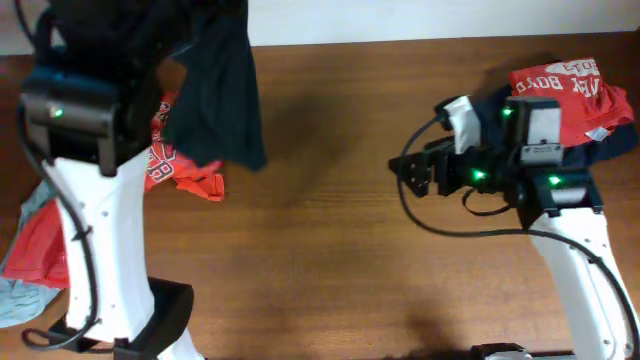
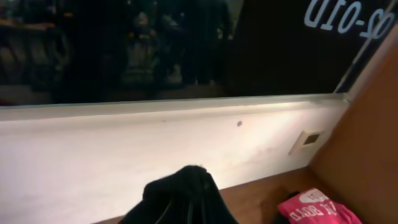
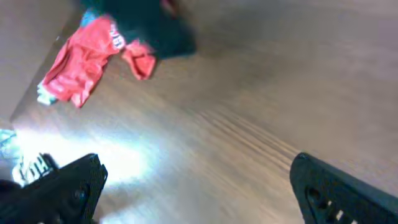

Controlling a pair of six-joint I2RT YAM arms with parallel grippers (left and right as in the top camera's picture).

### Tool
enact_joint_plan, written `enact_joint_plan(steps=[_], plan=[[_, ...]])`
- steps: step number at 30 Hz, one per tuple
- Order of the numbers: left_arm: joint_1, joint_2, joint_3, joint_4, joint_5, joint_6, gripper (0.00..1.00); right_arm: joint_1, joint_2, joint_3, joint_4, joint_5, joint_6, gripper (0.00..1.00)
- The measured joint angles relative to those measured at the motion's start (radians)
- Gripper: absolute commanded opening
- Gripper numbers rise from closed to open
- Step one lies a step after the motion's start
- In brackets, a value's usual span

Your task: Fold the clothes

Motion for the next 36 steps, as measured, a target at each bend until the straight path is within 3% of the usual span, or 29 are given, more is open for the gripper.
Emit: enact_joint_plan(steps=[7,13,21,36], plan=[[-0.027,0.007,-0.004,0.034,0.001,-0.001,0.00,0.161,0.000,0.000,0.101,0.077,-0.007,0.99],[-0.027,0.007,-0.004,0.033,0.006,-0.025,0.00,0.285,0.000,0.000,0.181,0.277,0.005,0.98],[-0.031,0.007,-0.004,0.005,0.061,-0.042,0.00,0.330,0.016,0.000,0.224,0.491,0.007,0.97],[-0.032,0.007,-0.004,0.002,0.161,-0.051,0.00,0.330,0.129,0.000,0.297,0.436,-0.011,0.93]])
